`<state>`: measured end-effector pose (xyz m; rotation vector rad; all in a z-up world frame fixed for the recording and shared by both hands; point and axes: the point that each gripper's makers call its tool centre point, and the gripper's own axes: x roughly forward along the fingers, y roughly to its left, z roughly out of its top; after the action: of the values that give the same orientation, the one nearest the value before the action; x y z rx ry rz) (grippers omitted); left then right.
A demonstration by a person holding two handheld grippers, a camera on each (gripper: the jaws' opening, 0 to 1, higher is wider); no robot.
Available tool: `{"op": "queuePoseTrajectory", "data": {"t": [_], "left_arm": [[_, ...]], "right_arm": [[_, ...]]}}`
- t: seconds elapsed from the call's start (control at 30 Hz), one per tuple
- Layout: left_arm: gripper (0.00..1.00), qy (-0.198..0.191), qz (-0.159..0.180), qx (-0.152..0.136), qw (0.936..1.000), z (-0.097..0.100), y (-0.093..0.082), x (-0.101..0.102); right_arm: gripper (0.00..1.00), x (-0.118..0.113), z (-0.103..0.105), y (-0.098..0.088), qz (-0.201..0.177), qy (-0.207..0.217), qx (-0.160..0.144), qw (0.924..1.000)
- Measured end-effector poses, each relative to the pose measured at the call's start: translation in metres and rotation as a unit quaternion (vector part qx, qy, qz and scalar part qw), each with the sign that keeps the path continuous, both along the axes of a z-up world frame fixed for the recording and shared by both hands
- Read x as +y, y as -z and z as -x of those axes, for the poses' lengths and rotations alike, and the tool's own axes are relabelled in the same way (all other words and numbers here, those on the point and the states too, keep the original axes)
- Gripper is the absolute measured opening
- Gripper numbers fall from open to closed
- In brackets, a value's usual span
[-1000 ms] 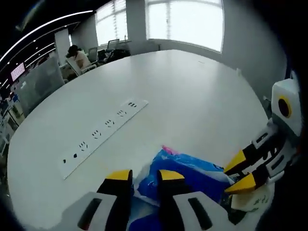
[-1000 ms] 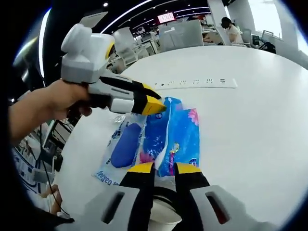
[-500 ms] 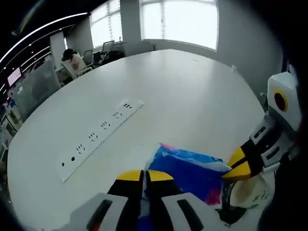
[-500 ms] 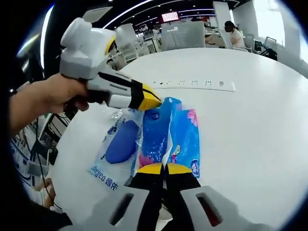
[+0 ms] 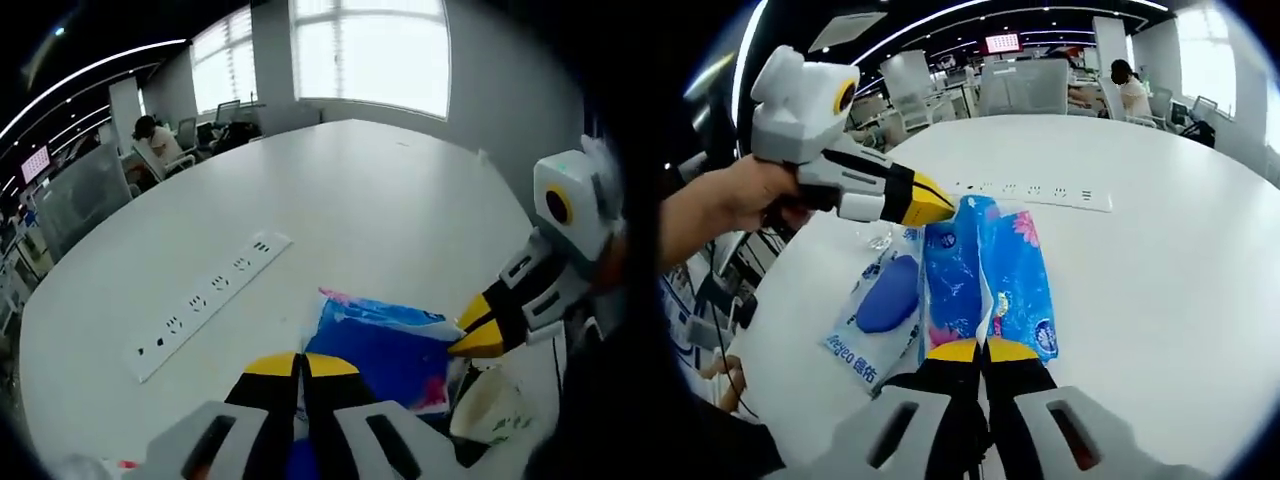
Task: Arrange the tabletop items into an orderly group along one side of the table until the central work area is clear of visible clutter.
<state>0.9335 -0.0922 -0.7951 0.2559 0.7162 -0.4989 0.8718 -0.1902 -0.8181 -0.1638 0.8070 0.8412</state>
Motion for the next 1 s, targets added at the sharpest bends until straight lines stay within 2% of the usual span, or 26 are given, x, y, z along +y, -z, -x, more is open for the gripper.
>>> {"op": "queuePoseTrajectory", "data": {"t": [0.2, 0.23, 0.57, 0.67, 1.0], "left_arm": [[0.00, -0.007, 0.009, -0.005, 0.9999, 0.013, -0.013, -0.007], [0.00, -0.007, 0.009, -0.007, 0.9999, 0.015, -0.016, -0.009], [0.00, -0.022, 0.028, -0.029, 0.9989, 0.025, -0.035, -0.032], [0.00, -0.033, 0.035, -0.036, 0.9982, 0.026, -0.038, -0.039], [0.00, -0.075, 0.061, -0.046, 0.9942, 0.032, -0.042, -0.054]], "right_arm": [[0.00, -0.013, 0.002, -0.015, 0.013, -0.030, -0.016, 0.9994], [0.00, -0.017, 0.000, -0.019, 0.019, -0.035, -0.028, 0.9988], [0.00, -0.048, -0.016, -0.037, 0.043, -0.052, -0.058, 0.9961], [0.00, -0.054, -0.022, -0.041, 0.050, -0.072, -0.073, 0.9934], [0.00, -0.071, -0.035, -0.051, 0.074, -0.128, -0.098, 0.9842]]}}
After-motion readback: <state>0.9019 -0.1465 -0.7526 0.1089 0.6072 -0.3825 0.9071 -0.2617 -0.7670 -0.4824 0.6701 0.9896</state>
